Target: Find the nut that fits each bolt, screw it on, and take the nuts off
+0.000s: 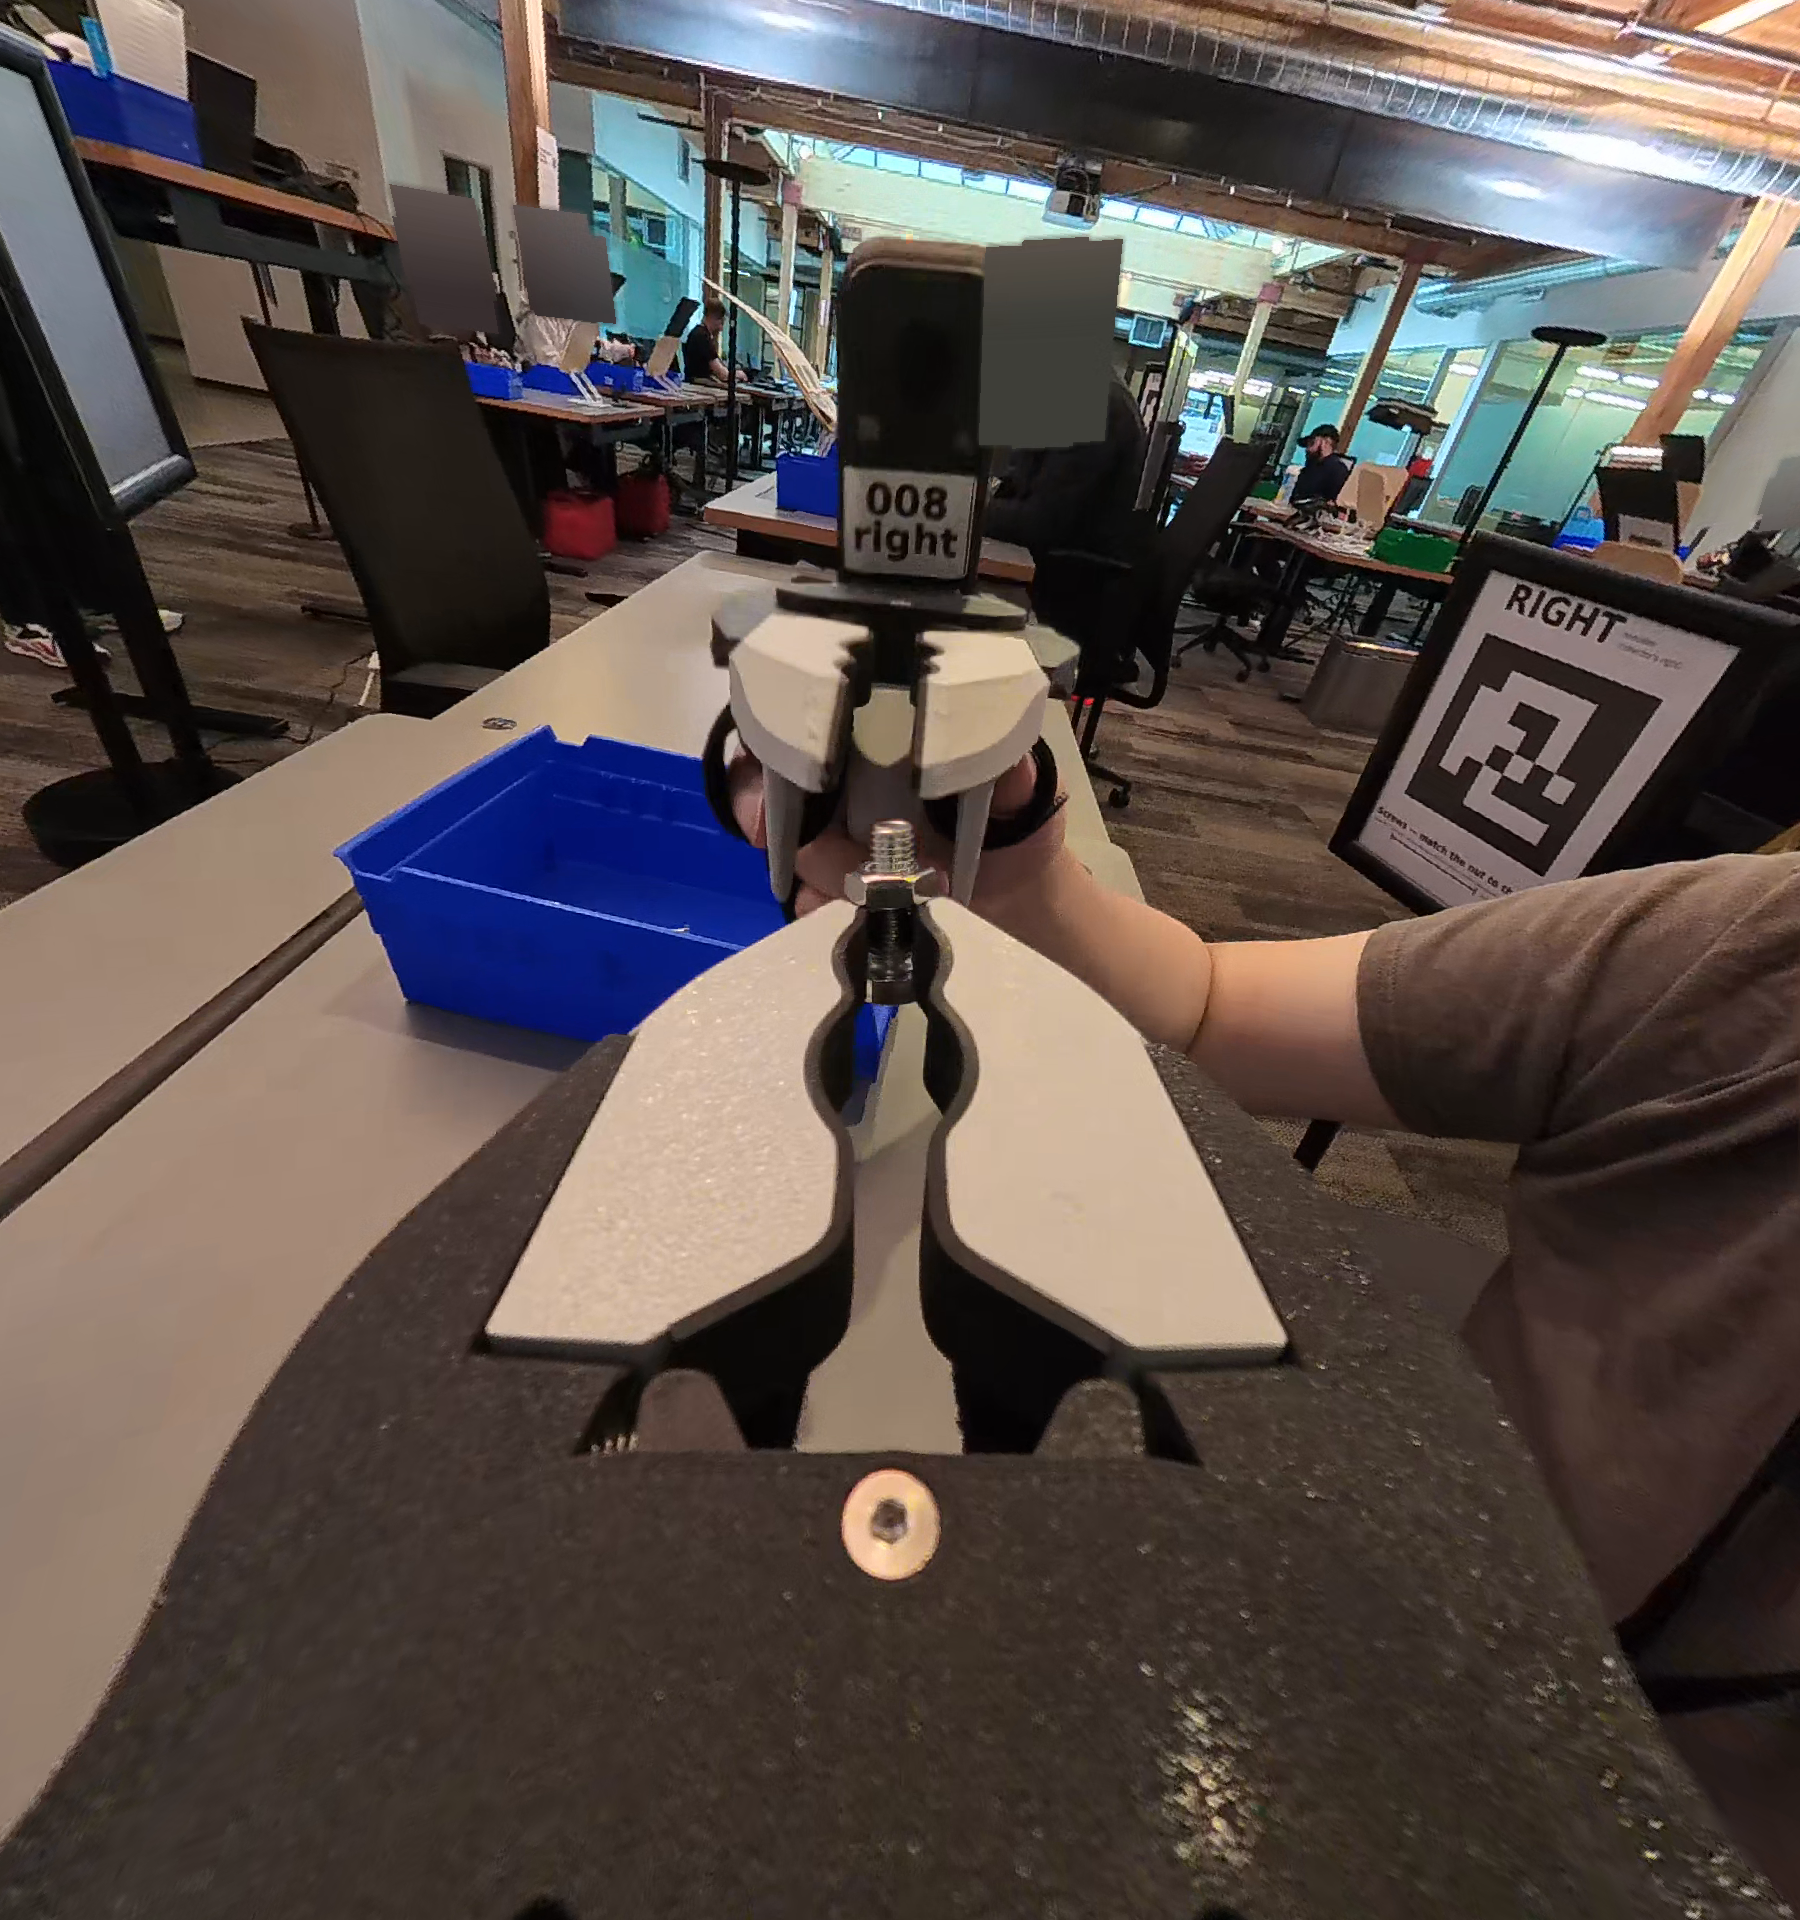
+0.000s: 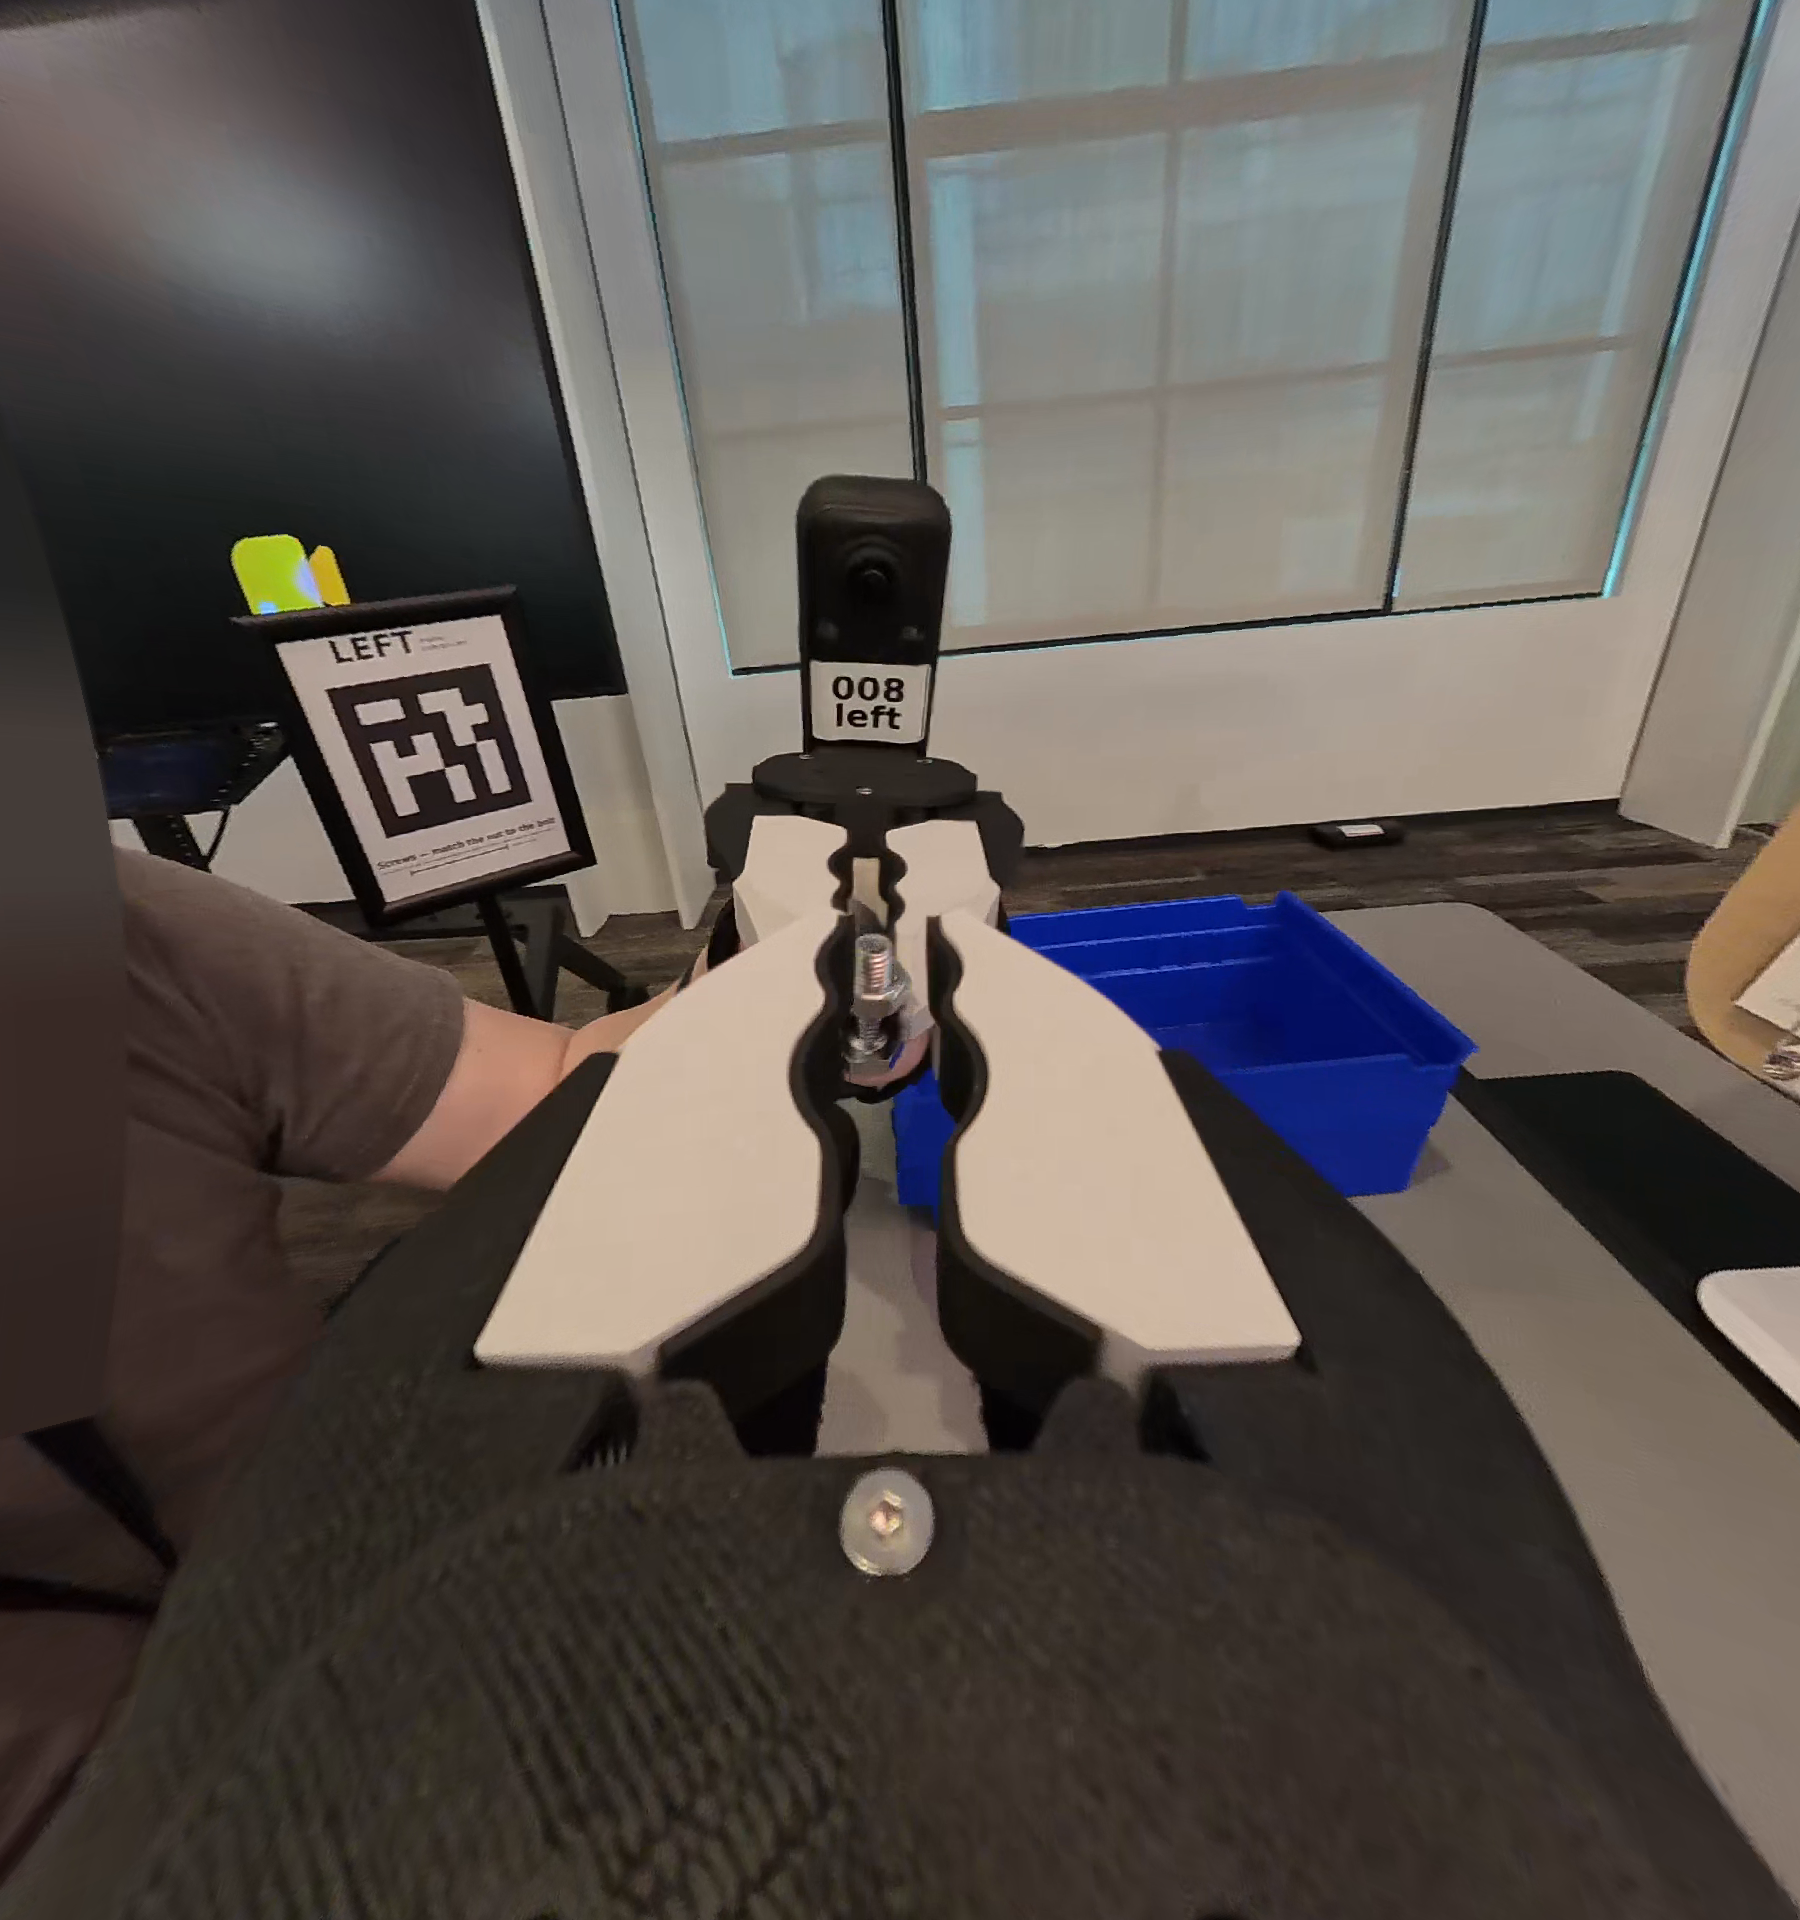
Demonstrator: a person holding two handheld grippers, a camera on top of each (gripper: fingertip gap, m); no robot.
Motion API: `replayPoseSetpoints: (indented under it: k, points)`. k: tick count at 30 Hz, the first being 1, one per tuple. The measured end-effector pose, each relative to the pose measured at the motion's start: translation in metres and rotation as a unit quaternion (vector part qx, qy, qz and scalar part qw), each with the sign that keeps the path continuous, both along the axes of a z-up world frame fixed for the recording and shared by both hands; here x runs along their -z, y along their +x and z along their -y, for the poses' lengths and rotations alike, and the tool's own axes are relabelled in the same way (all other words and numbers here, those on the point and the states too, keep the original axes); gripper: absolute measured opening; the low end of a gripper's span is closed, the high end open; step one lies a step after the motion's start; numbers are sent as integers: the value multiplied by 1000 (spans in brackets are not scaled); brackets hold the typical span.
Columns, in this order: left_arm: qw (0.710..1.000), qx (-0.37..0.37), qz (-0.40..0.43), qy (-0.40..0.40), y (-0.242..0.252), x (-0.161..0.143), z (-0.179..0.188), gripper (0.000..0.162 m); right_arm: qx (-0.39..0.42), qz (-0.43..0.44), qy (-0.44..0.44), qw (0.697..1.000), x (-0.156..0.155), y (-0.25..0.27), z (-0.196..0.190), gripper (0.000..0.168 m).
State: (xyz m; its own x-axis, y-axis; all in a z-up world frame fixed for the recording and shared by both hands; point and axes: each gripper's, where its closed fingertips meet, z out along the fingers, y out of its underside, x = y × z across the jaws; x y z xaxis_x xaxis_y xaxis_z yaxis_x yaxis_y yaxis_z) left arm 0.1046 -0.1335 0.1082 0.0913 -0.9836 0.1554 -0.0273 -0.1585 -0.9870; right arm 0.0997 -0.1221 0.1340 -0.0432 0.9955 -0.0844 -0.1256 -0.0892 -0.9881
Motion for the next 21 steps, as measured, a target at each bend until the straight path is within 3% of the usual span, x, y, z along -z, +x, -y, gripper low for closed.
replayPoseSetpoints:
  k: [12, 16, 21]
  points:
    - [1000, 2, -6, 4, -1, 1, 2, 7, -26, 14, -11, 999, 8, -8, 7, 8]
    - [1000, 8, 20, -1, -12, -9, 0, 21, -24, 15, -15, 999, 9, -7, 4, 8]
    - [998, 40, -48, 18, -7, 14, 9, 38, -91, 28, 19, 995, 13, -5, 23, 8]
